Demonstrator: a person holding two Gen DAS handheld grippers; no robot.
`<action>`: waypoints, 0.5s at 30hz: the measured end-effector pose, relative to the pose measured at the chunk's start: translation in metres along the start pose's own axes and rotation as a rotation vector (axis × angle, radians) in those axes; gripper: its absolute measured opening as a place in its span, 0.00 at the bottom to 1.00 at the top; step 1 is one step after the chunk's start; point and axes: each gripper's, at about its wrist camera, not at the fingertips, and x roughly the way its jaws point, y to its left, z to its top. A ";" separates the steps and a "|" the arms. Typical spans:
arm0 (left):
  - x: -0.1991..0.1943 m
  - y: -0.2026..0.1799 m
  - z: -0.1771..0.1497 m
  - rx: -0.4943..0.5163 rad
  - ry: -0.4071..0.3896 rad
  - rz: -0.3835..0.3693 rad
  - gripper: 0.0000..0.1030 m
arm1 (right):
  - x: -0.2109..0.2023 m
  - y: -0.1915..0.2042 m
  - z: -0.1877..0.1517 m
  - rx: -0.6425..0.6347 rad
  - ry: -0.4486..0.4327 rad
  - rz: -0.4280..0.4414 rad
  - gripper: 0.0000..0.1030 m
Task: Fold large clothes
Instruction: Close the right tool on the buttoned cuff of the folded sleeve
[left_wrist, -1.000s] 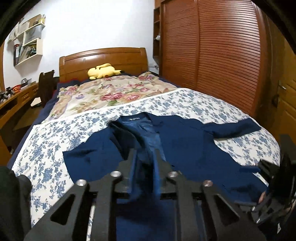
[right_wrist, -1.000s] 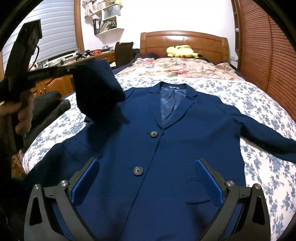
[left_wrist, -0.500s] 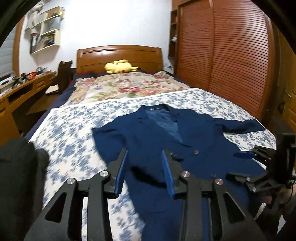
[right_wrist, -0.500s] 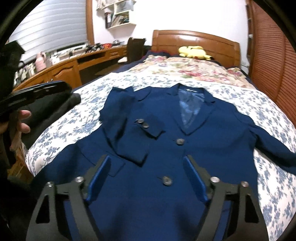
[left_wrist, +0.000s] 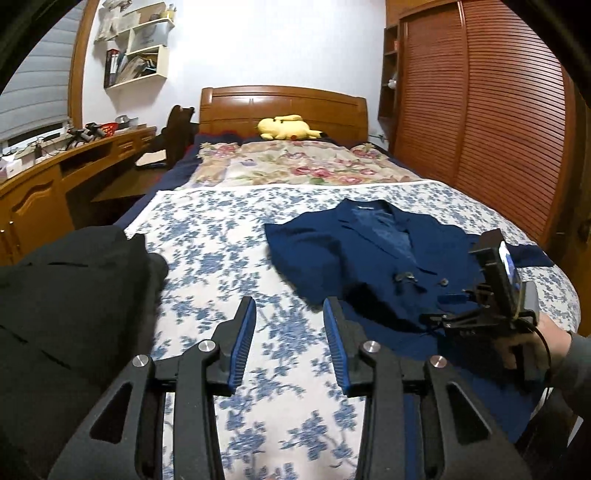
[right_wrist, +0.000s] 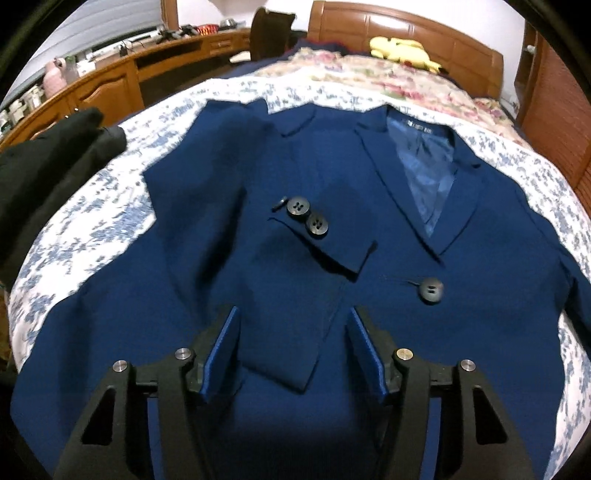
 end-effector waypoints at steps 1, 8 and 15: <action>0.000 0.001 0.000 -0.001 0.000 0.003 0.38 | 0.005 -0.001 0.003 0.009 0.011 0.003 0.60; -0.005 0.009 -0.003 -0.009 -0.021 0.024 0.38 | 0.023 -0.001 0.015 0.029 0.051 -0.002 0.60; -0.005 0.008 -0.003 -0.004 -0.021 0.032 0.38 | 0.027 0.004 0.012 0.012 0.056 -0.010 0.60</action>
